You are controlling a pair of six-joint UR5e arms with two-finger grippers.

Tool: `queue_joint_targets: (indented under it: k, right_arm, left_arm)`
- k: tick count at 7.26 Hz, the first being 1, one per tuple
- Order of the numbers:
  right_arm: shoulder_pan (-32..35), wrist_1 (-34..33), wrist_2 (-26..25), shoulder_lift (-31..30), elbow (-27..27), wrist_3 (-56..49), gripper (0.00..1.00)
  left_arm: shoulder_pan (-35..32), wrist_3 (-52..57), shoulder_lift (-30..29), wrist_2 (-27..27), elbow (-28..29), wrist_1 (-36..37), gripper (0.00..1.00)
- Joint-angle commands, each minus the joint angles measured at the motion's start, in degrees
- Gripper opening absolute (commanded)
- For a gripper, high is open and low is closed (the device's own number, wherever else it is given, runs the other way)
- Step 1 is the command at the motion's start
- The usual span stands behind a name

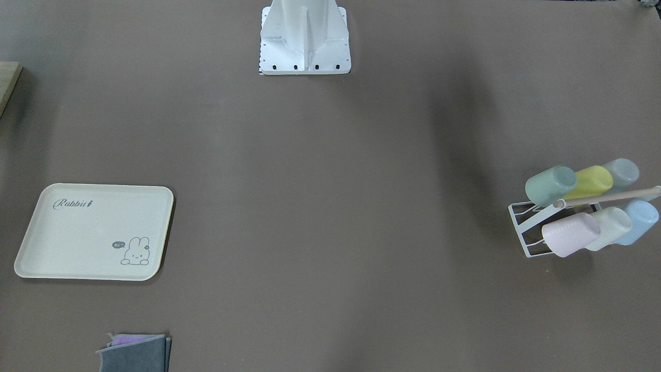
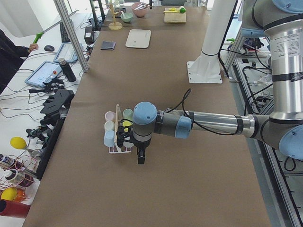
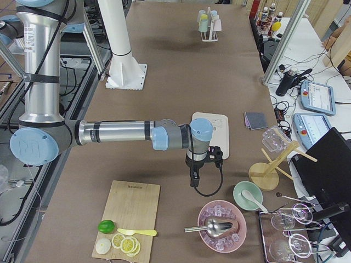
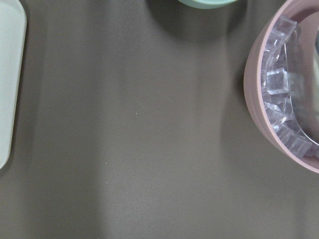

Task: Pick up and place green cup on tray

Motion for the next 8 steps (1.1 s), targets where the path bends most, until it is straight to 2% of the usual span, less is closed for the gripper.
queue_joint_targets:
  k: [1, 2, 3, 5, 8]
  right_arm:
    - [0.03, -0.09, 0.31, 1.55, -0.09, 0.38, 1.00]
    - [0.03, 0.00, 1.18, 2.60, 0.34, 2.64, 1.00]
    - [0.03, 0.00, 4.15, 3.83, 0.26, 5.80, 1.00]
    - [-0.06, 0.00, 5.84, 6.12, -0.26, 7.41, 1.00]
    - [-0.06, 1.13, 9.88, 12.52, -8.32, 8.28, 1.00]
  left_arm:
    - [-0.01, -0.01, 0.03, 0.00, 0.08, 0.01, 0.98]
    - [0.08, -0.01, -0.06, 0.00, 0.26, 0.01, 0.98]
    - [0.17, -0.01, -0.32, -0.70, -0.09, 0.10, 0.98]
    - [0.08, -0.01, -0.24, -1.06, 0.00, 0.27, 0.98]
    - [0.17, -0.01, 0.02, -1.06, 0.26, 0.28, 0.99]
